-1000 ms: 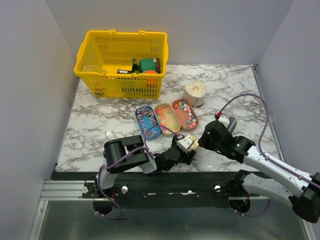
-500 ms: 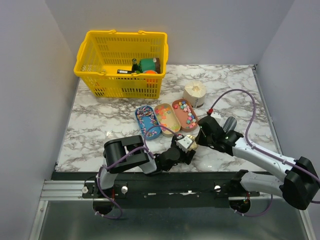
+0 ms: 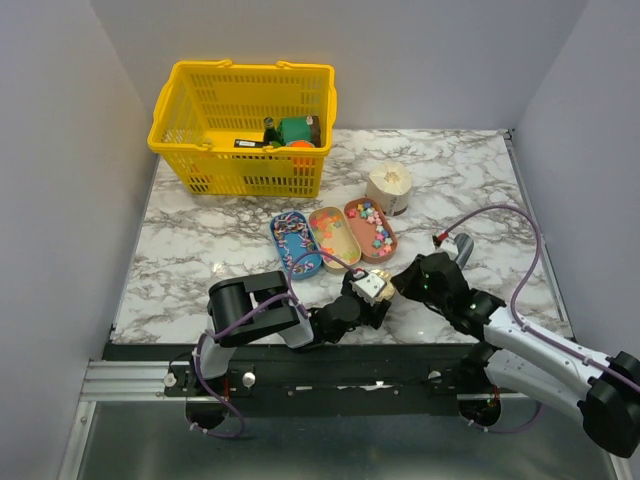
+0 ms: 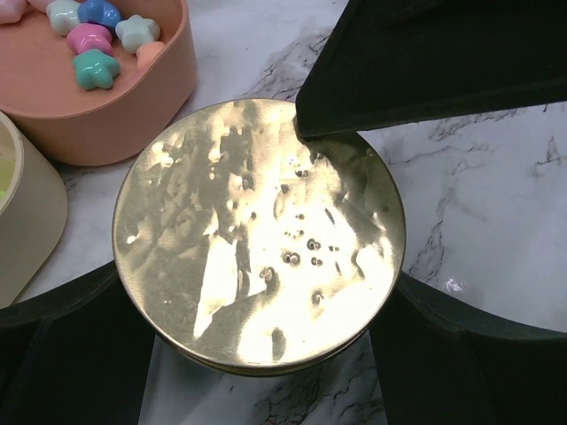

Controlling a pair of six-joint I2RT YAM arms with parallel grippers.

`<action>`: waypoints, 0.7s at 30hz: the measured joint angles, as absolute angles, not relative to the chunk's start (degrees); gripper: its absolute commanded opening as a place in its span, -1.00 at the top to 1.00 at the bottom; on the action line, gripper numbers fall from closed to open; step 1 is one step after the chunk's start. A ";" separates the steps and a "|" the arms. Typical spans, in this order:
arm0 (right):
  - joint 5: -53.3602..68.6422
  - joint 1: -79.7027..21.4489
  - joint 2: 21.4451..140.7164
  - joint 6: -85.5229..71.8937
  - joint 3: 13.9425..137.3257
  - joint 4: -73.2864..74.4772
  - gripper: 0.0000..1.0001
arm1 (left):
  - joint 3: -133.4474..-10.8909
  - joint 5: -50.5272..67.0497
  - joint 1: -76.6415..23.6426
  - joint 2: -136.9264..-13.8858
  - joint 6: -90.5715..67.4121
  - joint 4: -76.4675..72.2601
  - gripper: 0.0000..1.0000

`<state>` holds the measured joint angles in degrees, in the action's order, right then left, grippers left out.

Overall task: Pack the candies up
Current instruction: Screw the bottle lid onto the packing bottle.

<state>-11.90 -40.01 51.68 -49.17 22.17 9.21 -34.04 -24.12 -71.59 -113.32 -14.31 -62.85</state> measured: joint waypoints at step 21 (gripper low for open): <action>-7.42 -44.69 42.54 -55.42 24.51 27.05 0.13 | -34.96 -23.20 -71.72 -114.02 -13.34 -62.74 -0.53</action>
<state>-7.42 -44.69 42.54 -55.42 24.51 27.05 -34.96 -23.20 -71.72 -114.02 -13.34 -62.74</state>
